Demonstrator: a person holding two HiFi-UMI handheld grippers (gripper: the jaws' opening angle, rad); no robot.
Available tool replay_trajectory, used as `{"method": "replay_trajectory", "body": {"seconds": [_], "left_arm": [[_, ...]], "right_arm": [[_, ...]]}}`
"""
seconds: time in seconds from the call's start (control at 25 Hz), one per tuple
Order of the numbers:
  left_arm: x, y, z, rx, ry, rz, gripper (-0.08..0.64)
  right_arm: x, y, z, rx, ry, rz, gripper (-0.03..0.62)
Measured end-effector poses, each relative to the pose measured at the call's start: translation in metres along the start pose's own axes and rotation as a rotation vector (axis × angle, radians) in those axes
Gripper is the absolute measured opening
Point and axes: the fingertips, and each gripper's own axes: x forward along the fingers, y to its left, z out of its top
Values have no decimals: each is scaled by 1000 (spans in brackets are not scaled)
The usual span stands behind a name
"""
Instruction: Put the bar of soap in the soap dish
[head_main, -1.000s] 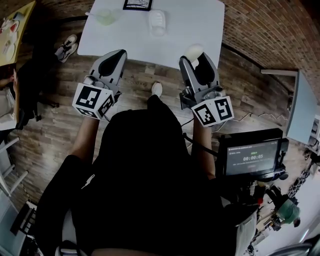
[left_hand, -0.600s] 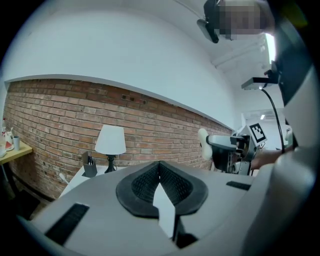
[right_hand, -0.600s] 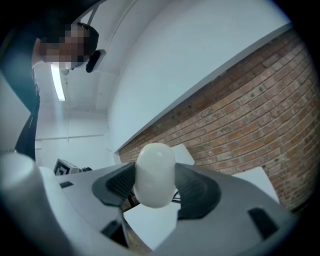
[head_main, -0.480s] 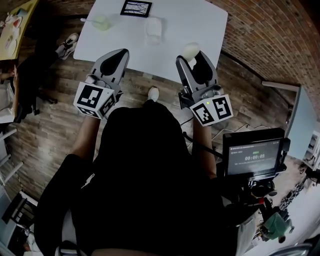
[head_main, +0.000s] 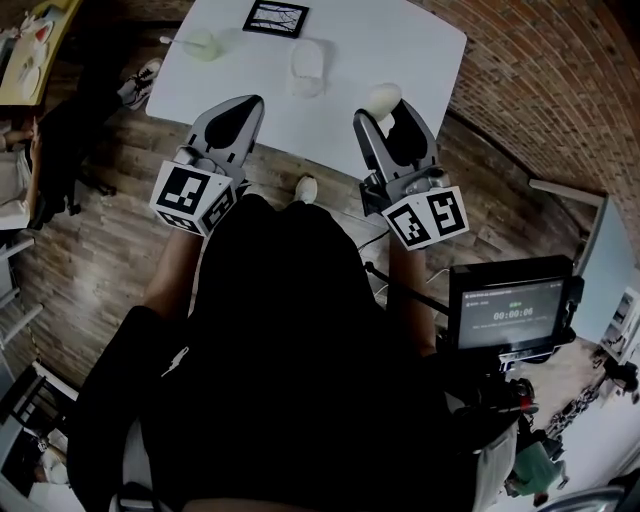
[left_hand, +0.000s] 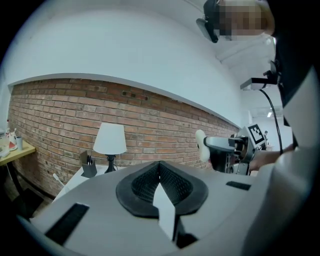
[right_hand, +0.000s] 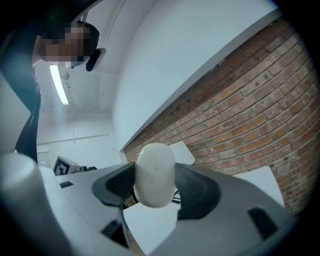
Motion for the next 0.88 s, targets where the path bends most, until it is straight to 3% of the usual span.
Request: {"method": "replay_trajectory", "body": {"seconds": [0.36, 0.6, 0.88], "left_arm": [[5, 11, 1, 8, 10, 20, 6], [29, 9, 2, 2, 18, 29, 6], [19, 20, 0, -7, 26, 50, 6]], "right_arm": [[12, -5, 2, 0, 4, 31, 255], [18, -31, 5, 11, 21, 37, 254], [25, -21, -1, 8, 47, 54, 253]]}}
